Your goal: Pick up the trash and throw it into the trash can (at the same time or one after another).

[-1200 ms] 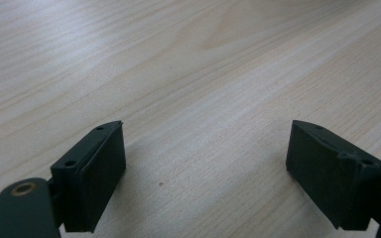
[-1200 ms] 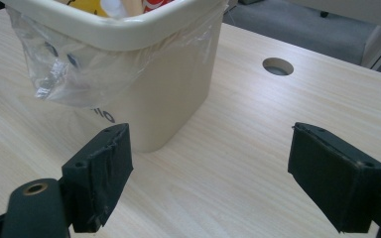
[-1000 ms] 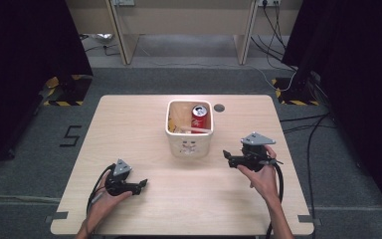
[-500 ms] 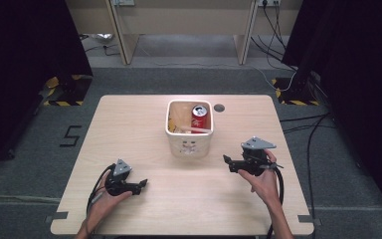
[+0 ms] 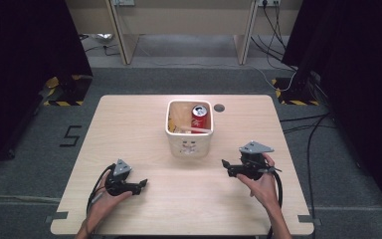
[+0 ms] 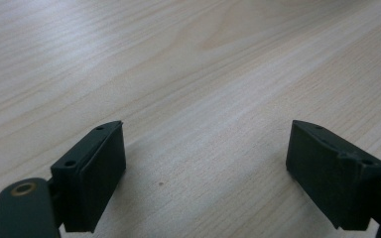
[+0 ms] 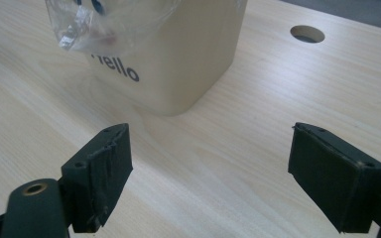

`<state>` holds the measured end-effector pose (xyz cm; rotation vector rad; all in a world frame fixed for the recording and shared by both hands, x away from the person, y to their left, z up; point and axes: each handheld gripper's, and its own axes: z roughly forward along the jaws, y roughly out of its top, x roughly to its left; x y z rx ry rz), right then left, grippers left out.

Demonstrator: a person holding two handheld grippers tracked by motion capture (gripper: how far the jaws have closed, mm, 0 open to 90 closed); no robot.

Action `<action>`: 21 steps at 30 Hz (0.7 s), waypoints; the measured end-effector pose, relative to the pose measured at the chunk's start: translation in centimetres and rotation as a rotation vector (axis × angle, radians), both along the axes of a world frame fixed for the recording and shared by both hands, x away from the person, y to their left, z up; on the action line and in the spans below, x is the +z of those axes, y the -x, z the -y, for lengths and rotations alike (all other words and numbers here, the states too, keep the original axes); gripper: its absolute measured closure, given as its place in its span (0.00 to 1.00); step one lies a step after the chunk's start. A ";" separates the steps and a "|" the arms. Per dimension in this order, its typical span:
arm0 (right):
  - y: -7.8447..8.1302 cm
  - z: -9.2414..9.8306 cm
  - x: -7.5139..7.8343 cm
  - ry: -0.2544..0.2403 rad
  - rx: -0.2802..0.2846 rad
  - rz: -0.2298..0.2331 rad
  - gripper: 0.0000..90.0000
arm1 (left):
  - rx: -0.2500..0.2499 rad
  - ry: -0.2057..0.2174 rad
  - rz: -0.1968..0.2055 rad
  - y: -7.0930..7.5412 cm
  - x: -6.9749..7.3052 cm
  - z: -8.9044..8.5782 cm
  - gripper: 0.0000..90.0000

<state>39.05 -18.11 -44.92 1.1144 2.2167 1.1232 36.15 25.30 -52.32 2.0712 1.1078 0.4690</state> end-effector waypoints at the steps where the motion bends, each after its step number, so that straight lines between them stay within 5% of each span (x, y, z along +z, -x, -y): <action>1: 0.0 -0.1 -0.1 0.004 0.003 -0.004 0.19 | 0.000 0.001 0.001 0.0 0.0 0.0 0.16; 21: 0.8 -0.2 -1.7 0.031 0.012 -0.036 0.19 | 0.000 0.001 0.001 0.0 0.0 0.0 0.16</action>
